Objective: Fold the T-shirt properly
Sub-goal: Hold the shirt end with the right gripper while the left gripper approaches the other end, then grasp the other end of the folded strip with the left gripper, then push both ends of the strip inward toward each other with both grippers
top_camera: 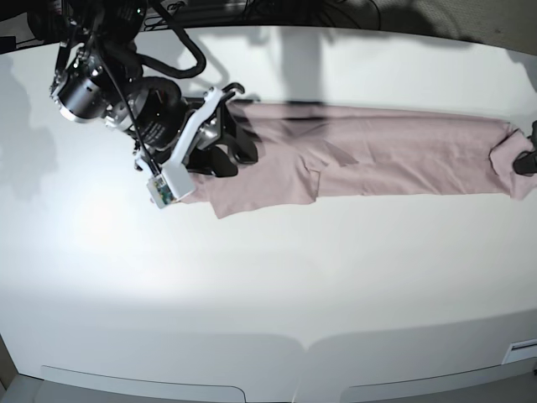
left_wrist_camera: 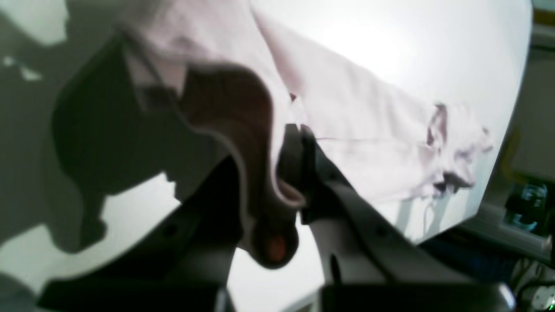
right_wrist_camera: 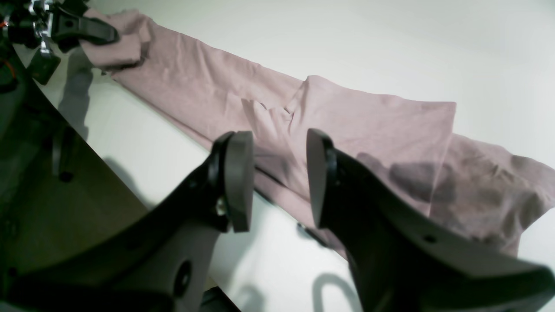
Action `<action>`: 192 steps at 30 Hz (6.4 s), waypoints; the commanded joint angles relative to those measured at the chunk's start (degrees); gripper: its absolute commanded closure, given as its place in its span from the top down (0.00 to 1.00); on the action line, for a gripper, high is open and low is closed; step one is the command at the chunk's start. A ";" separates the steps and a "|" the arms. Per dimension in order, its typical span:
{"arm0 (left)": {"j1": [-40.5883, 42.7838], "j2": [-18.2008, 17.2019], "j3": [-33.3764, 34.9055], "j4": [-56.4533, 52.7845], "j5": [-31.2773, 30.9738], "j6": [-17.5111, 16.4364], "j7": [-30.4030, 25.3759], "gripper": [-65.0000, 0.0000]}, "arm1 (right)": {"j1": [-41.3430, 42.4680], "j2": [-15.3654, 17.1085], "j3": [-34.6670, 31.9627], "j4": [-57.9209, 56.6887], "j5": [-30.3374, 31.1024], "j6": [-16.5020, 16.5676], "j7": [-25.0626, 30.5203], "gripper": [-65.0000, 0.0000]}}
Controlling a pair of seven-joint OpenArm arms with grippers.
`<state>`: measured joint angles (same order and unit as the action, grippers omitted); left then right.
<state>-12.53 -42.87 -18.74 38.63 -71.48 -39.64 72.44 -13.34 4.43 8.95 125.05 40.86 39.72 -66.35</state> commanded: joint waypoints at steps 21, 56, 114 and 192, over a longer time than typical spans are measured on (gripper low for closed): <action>10.80 4.04 -0.35 36.74 8.59 3.98 -0.37 0.00 | 2.23 0.00 0.02 1.16 1.31 0.28 1.36 0.33; 19.21 28.59 -0.33 59.89 21.16 10.78 -4.81 0.00 | 2.23 0.00 0.02 1.16 1.14 0.28 0.81 0.33; 19.65 22.38 -0.35 81.90 39.91 10.34 -23.26 0.51 | -0.02 0.04 20.33 -2.03 -15.56 -4.68 3.80 0.54; 24.22 28.94 2.97 59.63 47.21 11.23 -25.94 0.51 | 14.93 0.50 21.79 -40.92 13.57 0.28 -4.63 0.00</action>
<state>12.38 -13.45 -15.55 97.12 -23.44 -28.42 47.81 0.69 4.45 30.72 83.24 52.62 39.72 -71.48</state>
